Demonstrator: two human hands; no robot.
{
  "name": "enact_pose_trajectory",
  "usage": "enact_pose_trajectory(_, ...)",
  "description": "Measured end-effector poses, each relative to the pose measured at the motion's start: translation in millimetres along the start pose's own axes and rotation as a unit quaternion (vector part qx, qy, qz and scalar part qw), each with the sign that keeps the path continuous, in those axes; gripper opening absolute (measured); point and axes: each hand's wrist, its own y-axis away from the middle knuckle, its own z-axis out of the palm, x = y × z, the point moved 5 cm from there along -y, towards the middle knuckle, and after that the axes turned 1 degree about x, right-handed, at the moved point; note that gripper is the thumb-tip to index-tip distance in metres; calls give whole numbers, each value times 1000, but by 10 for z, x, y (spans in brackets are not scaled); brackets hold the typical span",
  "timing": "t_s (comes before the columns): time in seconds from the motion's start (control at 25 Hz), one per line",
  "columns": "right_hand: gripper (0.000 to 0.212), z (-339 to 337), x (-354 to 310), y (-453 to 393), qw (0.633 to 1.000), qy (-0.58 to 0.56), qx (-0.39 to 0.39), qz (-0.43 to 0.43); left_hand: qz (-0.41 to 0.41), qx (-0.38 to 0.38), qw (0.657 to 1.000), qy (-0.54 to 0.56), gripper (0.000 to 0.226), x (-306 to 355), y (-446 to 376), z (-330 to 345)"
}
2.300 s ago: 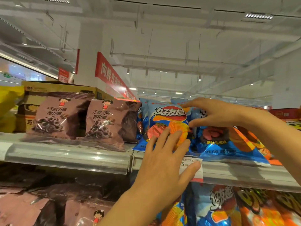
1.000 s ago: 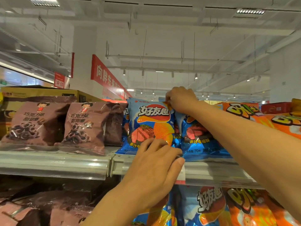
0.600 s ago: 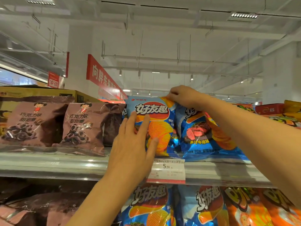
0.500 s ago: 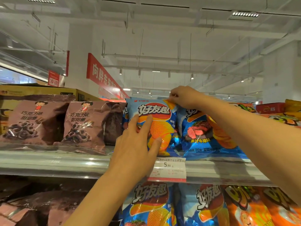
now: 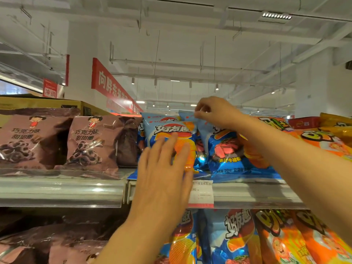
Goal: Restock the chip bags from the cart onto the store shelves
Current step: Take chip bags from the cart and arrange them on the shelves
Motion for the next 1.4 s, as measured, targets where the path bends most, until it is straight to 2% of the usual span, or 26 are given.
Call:
enact_pose_trajectory(0.08,19,-252,248,205,999,-33,36,5,79,54,995,12,49,327,93,67)
enact_pose_trajectory(0.12,16,-347,389,306,998,-42,44,14,111,54,992,19,53,497,115,137)
enact_pose_trajectory(0.24,24,-397,677,542,998,-58,-15,21,155,-1,988,-6,61,937,78,374)
enact_pose_trajectory(0.36,47,-213,818,535,997,-2,-72,-10,128,-58,988,-71,67,1061,24,567)
enact_pose_trajectory(0.48,61,-119,906,388,994,13,-105,-16,98,-56,992,-51,66,1054,32,632)
enact_pose_trajectory(0.64,53,-64,1035,275,987,48,-148,-43,51,-15,995,-81,64,1248,-34,609)
enact_pose_trajectory(0.68,52,-65,1044,269,985,87,-135,-59,36,-9,995,-96,62,1318,-75,600)
enact_pose_trajectory(0.76,50,-120,1057,281,983,147,-58,-92,-4,13,994,-106,58,1473,-137,596)
enact_pose_trajectory(0.84,47,-204,1049,329,989,79,14,-126,-39,23,995,-93,60,1649,-145,672)
enact_pose_trajectory(0.92,45,-169,1054,425,982,-13,-8,-188,-45,0,995,-93,67,1828,-99,832)
enact_pose_trajectory(1.0,48,-84,1076,526,970,-27,-84,-226,-65,-21,993,-93,68,1909,-104,946)
enact_pose_trajectory(1.08,52,-36,1144,544,969,-13,-122,-213,-86,-19,993,-85,57,1918,-129,958)
enact_pose_trajectory(1.2,55,-35,1156,536,973,53,-100,-200,-91,33,991,-92,43,1927,-180,923)
enact_pose_trajectory(1.32,46,-93,1189,537,975,54,-66,-208,-87,49,989,-106,51,1936,-241,965)
enact_pose_trajectory(1.4,51,-130,1279,516,974,36,-93,-203,-83,38,989,-116,57,1906,-297,981)
